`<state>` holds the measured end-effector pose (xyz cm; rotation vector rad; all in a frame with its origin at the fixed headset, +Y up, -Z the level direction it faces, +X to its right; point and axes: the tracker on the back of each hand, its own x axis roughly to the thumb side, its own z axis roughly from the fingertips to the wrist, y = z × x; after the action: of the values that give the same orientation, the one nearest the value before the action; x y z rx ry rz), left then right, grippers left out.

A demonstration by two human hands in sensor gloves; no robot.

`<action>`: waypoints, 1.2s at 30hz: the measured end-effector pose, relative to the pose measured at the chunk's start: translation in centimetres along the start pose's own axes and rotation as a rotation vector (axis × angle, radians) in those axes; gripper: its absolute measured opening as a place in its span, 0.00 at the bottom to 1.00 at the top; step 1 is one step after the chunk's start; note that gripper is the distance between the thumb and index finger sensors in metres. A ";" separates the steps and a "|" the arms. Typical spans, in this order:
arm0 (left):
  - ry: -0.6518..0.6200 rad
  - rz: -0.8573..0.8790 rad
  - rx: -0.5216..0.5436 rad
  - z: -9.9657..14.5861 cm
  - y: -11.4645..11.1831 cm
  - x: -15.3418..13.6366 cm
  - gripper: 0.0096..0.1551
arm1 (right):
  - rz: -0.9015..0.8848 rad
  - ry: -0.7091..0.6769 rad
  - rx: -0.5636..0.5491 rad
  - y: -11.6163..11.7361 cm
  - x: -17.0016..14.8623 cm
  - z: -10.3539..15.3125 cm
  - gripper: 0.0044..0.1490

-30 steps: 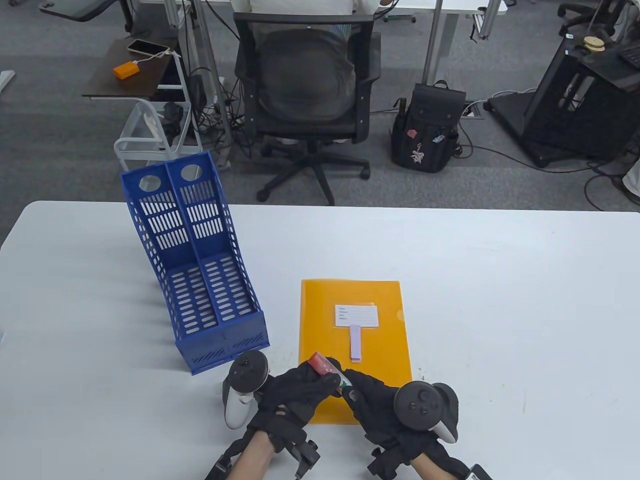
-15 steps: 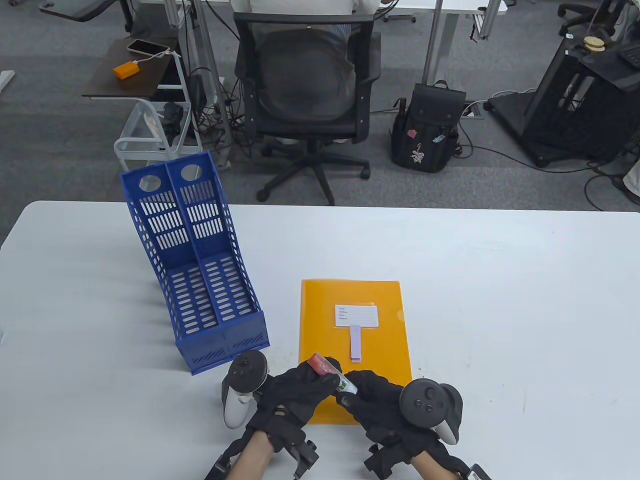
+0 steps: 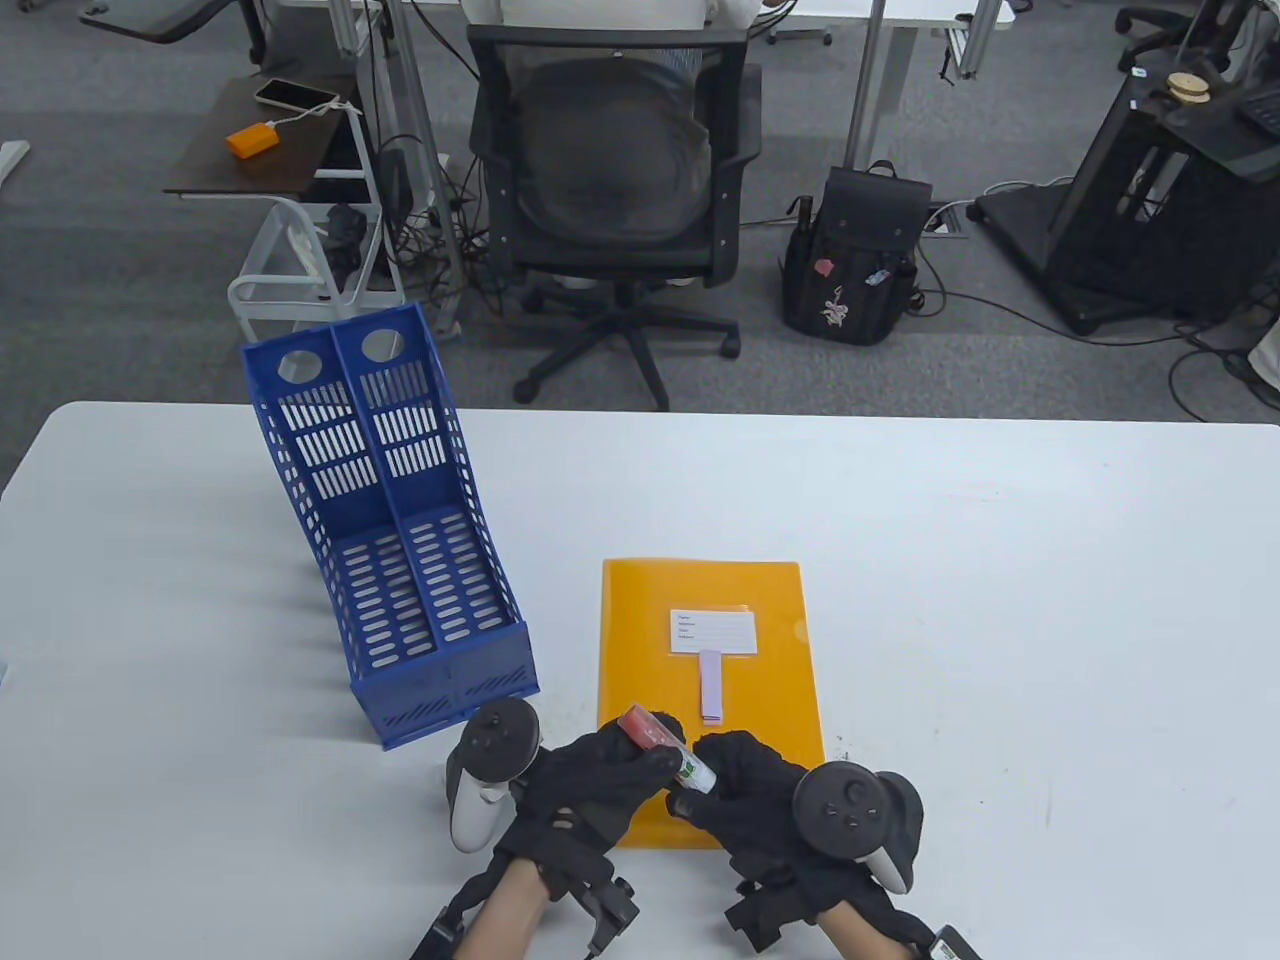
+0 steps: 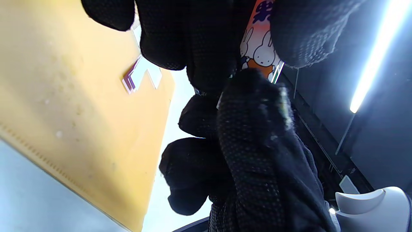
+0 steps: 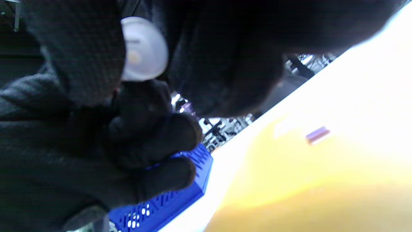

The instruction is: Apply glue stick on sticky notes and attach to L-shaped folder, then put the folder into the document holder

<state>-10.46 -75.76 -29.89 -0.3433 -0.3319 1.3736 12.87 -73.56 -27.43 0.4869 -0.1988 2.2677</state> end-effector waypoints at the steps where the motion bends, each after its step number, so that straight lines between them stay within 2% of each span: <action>1: 0.003 0.010 0.004 0.0 0.1 0.0 0.35 | -0.009 -0.008 0.011 0.1 -0.1 0.0 0.43; 4: 0.007 0.034 -0.001 0.2 0.1 0.0 0.35 | -0.118 0.001 0.149 0.5 0.0 -0.3 0.43; 6: 0.005 -0.003 -0.004 0.2 0.1 0.0 0.35 | -0.117 0.023 0.106 0.3 0.2 -0.2 0.41; 10: 0.001 0.022 -0.012 0.3 -0.3 0.4 0.35 | 0.054 -0.015 -0.012 -0.4 0.7 0.0 0.43; 13: -0.014 0.026 0.013 0.5 -0.2 0.8 0.35 | 0.016 -0.071 0.010 -0.3 0.7 0.1 0.43; 15: -0.014 0.025 0.015 0.5 -0.1 0.8 0.35 | -0.058 -0.051 0.092 -0.1 0.7 0.0 0.43; 17: -0.005 -0.005 0.011 0.5 -0.1 0.6 0.35 | -0.051 -0.030 0.064 -0.2 0.7 0.0 0.41; 21: -0.004 -0.011 0.001 0.3 -0.4 0.6 0.35 | 0.115 -0.047 -0.045 -0.7 1.0 0.2 0.43; 24: 0.004 -0.026 0.012 0.3 -0.3 0.5 0.35 | 0.098 -0.061 0.007 -0.4 0.7 0.2 0.44; 26: 0.018 -0.016 0.007 0.2 -0.3 0.2 0.35 | 0.047 -0.034 0.105 0.1 0.5 0.0 0.42; 27: 0.028 -0.025 0.005 0.2 -0.3 0.1 0.35 | 0.038 -0.024 0.103 0.1 0.5 0.0 0.41; 28: 0.029 -0.037 -0.014 0.2 -0.4 0.0 0.35 | 0.067 -0.021 0.054 -0.2 0.6 0.0 0.41; 32: 0.027 -0.051 -0.024 0.2 -0.6 0.3 0.35 | 0.173 -0.042 -0.024 -0.7 0.8 0.3 0.44; 36: 0.019 -0.138 -0.022 0.4 -1.2 0.7 0.35 | 0.144 -0.054 0.044 -0.1 1.1 0.3 0.53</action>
<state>-9.41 -75.20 -29.02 -0.3452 -0.3493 1.2321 12.33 -72.85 -26.74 0.5745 -0.2175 2.4051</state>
